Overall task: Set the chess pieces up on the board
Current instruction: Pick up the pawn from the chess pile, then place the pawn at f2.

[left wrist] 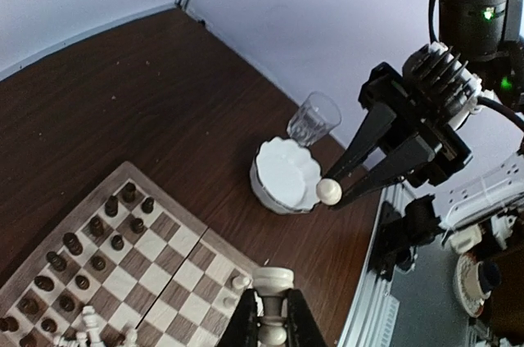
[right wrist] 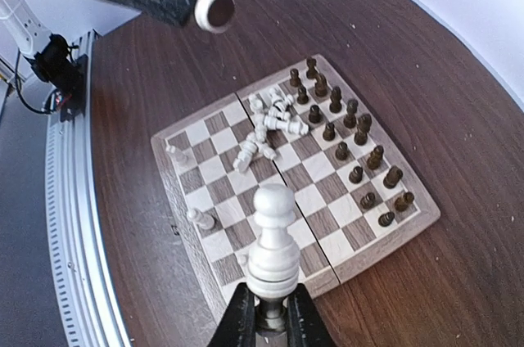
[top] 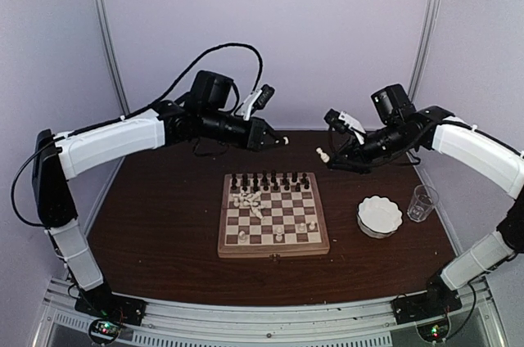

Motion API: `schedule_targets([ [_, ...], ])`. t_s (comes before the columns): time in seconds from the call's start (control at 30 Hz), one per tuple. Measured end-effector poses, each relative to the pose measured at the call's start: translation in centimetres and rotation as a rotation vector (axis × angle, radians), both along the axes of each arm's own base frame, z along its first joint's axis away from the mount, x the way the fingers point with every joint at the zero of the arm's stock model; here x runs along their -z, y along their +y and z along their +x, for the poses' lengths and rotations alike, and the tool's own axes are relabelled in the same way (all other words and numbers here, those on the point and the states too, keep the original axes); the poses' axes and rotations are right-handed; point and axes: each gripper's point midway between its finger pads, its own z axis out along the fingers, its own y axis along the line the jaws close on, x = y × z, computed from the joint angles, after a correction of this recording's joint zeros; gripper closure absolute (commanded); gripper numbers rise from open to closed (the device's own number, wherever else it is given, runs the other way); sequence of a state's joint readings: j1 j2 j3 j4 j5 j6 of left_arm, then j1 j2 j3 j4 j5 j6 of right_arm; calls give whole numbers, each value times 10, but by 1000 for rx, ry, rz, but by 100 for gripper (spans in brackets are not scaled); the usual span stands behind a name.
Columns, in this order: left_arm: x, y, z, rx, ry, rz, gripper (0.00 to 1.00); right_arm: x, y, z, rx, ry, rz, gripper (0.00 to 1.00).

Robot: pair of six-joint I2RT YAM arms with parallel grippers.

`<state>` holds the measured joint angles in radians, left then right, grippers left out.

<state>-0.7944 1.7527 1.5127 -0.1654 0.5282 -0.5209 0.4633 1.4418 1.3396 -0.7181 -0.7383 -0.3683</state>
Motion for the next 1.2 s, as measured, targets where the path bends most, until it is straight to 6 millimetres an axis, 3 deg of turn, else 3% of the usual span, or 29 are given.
schedule_targets([
  [0.07,2,2,0,15,1,105,98,17,-11,-6,15,0,-43,94],
  [0.17,19,5,-1,36,33,259,98,34,-26,-7,48,0,-86,94],
  [0.4,106,8,-23,125,159,628,98,47,-55,5,143,-41,-127,94],
  [0.57,145,0,-45,199,192,784,98,52,-69,14,190,-53,-131,94],
  [0.93,195,-7,-59,246,212,943,98,50,-89,26,248,-84,-131,93],
  [1.2,213,-17,-57,256,216,958,98,48,-90,27,252,-94,-128,93],
])
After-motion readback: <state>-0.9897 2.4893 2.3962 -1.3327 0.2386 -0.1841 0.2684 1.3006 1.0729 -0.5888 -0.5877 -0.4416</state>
